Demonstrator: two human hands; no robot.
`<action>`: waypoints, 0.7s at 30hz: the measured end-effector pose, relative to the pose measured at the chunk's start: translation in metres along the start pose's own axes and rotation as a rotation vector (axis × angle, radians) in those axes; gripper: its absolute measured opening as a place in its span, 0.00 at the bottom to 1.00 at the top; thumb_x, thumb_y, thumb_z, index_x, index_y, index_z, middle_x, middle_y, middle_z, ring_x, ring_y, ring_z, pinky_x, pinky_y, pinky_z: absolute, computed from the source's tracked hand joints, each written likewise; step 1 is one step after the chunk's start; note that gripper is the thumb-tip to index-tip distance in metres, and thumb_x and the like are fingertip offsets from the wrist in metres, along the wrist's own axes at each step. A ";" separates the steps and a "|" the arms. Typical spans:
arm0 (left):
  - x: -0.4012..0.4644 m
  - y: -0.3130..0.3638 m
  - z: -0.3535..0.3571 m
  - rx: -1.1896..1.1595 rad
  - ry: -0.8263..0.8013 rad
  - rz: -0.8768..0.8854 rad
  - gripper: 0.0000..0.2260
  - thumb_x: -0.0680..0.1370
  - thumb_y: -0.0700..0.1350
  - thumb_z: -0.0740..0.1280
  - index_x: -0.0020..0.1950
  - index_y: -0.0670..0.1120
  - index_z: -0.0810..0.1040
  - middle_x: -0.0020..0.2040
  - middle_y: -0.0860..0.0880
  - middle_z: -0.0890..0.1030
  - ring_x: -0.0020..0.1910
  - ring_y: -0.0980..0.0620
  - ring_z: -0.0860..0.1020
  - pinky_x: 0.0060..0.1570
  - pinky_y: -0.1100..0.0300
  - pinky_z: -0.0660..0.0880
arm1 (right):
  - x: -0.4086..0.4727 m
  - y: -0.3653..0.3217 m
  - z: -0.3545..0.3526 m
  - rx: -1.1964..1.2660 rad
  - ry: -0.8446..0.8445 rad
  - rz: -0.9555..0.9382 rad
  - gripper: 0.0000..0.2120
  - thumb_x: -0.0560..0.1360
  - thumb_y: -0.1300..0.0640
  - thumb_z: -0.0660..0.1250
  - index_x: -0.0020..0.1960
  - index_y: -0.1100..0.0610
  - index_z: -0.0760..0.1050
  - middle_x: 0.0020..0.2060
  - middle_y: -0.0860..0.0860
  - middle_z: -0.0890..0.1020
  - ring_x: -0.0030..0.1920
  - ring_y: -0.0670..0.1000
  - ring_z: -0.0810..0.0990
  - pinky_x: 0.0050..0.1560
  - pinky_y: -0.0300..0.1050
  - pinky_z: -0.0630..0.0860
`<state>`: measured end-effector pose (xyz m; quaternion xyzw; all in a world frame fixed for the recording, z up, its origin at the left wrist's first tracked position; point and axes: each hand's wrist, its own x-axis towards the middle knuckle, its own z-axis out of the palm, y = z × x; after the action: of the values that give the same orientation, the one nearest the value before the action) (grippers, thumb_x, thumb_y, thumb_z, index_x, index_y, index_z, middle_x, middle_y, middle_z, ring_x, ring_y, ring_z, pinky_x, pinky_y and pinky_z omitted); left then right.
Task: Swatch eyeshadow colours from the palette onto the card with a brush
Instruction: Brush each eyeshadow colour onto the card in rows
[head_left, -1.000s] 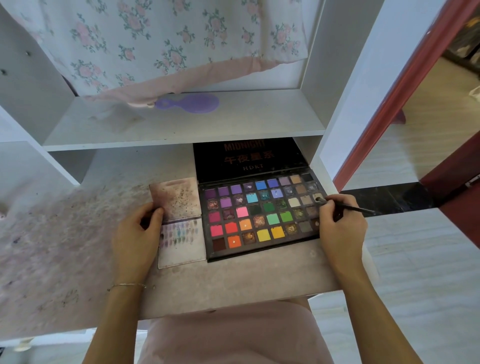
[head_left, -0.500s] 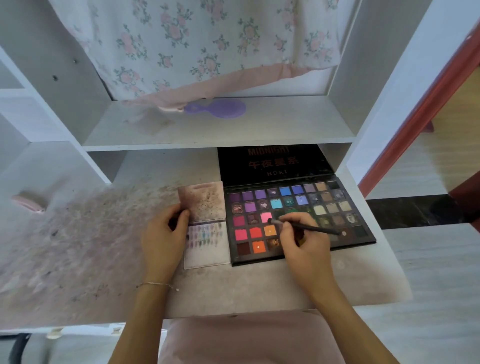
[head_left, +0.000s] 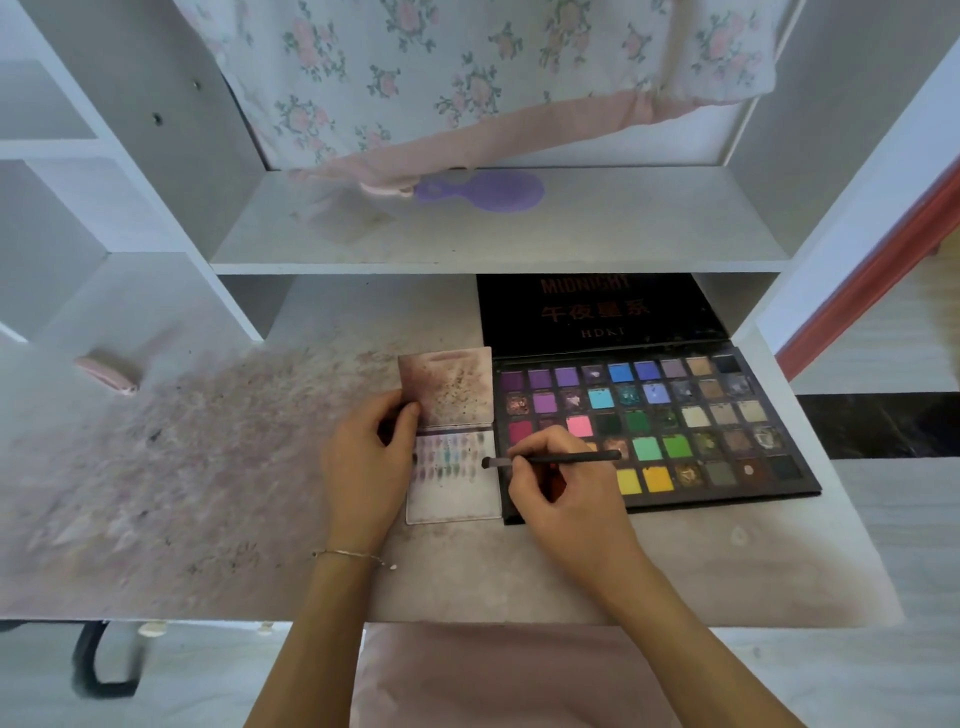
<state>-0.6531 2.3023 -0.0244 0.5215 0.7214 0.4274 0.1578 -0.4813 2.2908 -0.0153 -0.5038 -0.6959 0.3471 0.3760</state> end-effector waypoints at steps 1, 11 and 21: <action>0.000 0.000 0.000 0.004 0.000 -0.001 0.09 0.76 0.42 0.64 0.55 0.46 0.80 0.44 0.55 0.78 0.42 0.57 0.75 0.41 0.70 0.68 | 0.000 0.000 0.000 -0.006 -0.002 -0.004 0.04 0.72 0.62 0.65 0.43 0.53 0.74 0.36 0.42 0.75 0.39 0.46 0.75 0.38 0.42 0.73; 0.001 -0.005 0.002 -0.036 -0.011 -0.008 0.09 0.77 0.42 0.63 0.54 0.47 0.80 0.43 0.55 0.79 0.40 0.60 0.76 0.41 0.69 0.69 | 0.001 -0.002 0.002 -0.131 -0.047 -0.031 0.03 0.71 0.60 0.65 0.42 0.53 0.74 0.37 0.43 0.74 0.42 0.47 0.73 0.42 0.44 0.73; 0.002 -0.007 0.004 -0.021 -0.008 -0.012 0.09 0.77 0.43 0.63 0.54 0.48 0.80 0.42 0.59 0.78 0.40 0.66 0.75 0.39 0.73 0.67 | 0.001 -0.001 0.003 -0.133 -0.056 -0.010 0.04 0.72 0.60 0.65 0.41 0.52 0.73 0.37 0.45 0.75 0.42 0.45 0.73 0.42 0.43 0.73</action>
<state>-0.6557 2.3049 -0.0320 0.5171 0.7194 0.4319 0.1688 -0.4846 2.2916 -0.0159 -0.5144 -0.7303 0.3118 0.3239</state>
